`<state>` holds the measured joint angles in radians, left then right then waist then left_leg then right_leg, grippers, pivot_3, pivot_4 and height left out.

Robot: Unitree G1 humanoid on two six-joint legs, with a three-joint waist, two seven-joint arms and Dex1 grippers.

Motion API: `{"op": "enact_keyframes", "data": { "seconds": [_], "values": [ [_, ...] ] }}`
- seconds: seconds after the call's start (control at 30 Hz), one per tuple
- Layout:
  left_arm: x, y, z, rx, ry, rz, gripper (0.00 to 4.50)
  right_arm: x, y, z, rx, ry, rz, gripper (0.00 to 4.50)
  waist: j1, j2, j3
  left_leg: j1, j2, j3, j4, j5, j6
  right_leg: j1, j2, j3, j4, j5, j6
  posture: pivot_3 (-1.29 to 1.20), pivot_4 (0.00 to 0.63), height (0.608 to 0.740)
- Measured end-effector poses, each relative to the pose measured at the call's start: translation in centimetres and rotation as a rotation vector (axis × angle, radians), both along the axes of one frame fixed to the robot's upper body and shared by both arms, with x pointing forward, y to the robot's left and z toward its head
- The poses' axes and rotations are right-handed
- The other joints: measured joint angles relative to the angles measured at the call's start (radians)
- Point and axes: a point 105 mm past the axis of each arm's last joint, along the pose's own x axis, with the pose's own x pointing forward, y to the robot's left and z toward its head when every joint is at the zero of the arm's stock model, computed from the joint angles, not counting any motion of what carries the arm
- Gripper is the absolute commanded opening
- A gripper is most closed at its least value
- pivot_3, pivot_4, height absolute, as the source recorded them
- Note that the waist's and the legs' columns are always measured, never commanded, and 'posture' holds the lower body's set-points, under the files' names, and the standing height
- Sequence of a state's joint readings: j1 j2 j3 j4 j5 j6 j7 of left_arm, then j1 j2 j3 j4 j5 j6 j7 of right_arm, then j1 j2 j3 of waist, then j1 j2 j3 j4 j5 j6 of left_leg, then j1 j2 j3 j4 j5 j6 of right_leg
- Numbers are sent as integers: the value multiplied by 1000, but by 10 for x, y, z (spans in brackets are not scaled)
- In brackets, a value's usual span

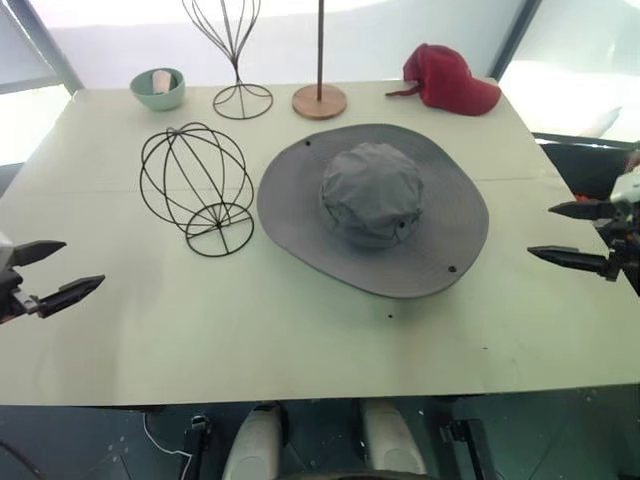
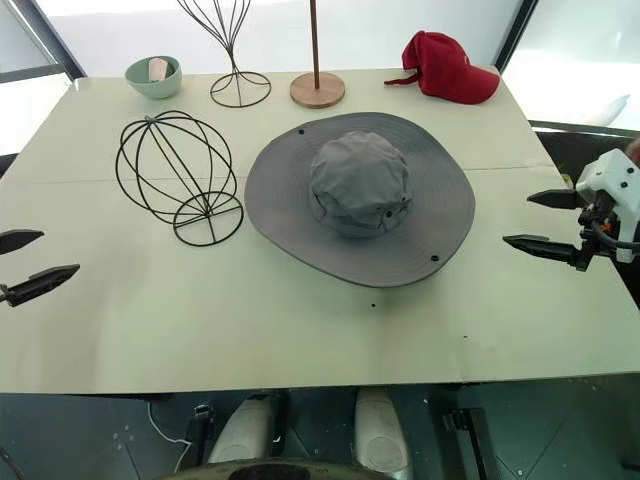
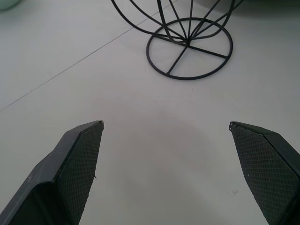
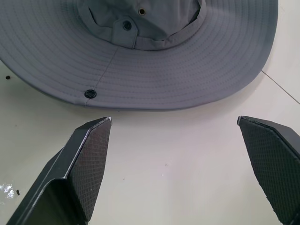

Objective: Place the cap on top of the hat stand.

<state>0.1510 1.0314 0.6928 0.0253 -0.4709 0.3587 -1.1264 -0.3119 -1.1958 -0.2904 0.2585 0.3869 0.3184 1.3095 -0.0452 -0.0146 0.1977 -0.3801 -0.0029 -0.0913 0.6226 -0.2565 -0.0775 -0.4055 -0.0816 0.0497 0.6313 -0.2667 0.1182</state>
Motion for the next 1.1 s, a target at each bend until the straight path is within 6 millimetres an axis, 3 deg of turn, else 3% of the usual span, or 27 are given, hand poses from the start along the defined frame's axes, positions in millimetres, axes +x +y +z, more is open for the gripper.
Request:
{"op": "enact_keyframes", "data": {
  "seconds": [0.4,0.57,0.8,0.97,1.1],
  "values": [
    [9,-3,13,-6,-20,-18,4500,7,-7,-3,-27,-51,-38,4404,0,0,0,0,0,1,0,0,0,0,0,1,1,1,1,0,150,740],
    [18,-18,32,-45,-61,-81,4500,8,-2,1,-64,-93,-22,4404,0,0,0,0,0,1,1,0,0,0,0,1,1,1,1,0,150,740],
    [6,-83,48,-100,-33,-357,4500,-3,42,1,-191,-166,109,4404,1,0,0,0,0,1,1,0,0,-1,0,1,3,1,2,0,150,740],
    [-7,-125,45,-78,63,-579,4500,-20,93,-6,-207,-222,193,4404,2,0,0,0,0,1,3,0,0,0,1,1,4,1,2,0,150,740],
    [-10,-148,44,-73,94,-702,4500,-33,129,-18,-158,-222,197,4404,3,0,0,-1,0,0,6,0,1,0,1,1,4,0,1,0,150,740]
  ]
}}
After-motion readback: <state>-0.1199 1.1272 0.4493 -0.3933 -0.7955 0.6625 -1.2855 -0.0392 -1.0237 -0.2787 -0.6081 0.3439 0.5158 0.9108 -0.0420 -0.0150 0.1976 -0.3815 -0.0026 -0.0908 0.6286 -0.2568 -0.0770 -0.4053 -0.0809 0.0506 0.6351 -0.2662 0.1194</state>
